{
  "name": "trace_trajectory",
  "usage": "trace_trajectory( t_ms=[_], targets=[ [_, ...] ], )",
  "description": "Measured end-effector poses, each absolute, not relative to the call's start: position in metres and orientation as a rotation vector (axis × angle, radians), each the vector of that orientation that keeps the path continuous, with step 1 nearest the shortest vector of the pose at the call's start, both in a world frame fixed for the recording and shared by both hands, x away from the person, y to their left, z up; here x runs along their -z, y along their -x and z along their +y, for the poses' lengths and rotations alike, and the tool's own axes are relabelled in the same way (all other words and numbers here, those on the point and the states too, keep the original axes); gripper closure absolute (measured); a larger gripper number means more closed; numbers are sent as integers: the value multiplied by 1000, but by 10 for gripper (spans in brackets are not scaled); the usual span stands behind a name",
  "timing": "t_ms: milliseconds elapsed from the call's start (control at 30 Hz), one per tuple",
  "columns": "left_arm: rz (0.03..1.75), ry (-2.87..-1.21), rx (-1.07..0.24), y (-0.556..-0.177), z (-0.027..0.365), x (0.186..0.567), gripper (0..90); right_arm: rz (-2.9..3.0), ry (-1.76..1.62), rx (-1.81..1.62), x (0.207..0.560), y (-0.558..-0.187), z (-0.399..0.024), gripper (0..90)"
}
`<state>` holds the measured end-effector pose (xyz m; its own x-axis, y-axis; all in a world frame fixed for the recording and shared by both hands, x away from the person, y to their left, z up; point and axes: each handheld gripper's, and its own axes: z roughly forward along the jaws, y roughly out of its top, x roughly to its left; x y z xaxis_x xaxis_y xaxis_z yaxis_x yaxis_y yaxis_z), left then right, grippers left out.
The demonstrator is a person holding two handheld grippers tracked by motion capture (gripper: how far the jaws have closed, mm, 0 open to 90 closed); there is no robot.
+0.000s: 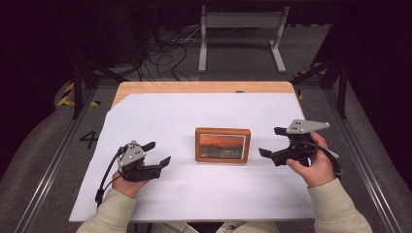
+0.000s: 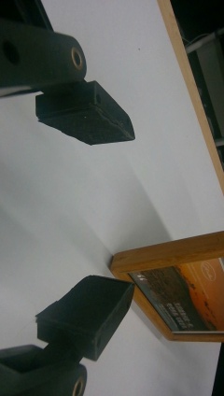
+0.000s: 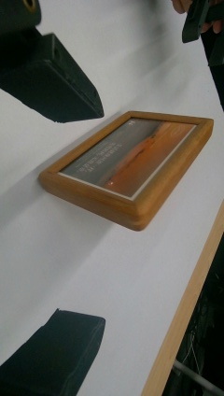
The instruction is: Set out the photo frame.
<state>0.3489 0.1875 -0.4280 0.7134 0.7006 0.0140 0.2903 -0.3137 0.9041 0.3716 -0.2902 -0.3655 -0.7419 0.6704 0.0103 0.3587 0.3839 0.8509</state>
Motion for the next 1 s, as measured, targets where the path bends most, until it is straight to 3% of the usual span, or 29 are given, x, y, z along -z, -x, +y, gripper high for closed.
trace_trajectory(
  t_ms=[633, 1000],
  targets=[
    [784, -1908, -484, -353, 188, 436, 243, 2244, -1026, -1265, 432, -368, -309, 26],
    [794, -1906, -477, -355, 188, 437, 243, 2194, -1048, -1269, 429, -368, -306, 25]
  ],
)
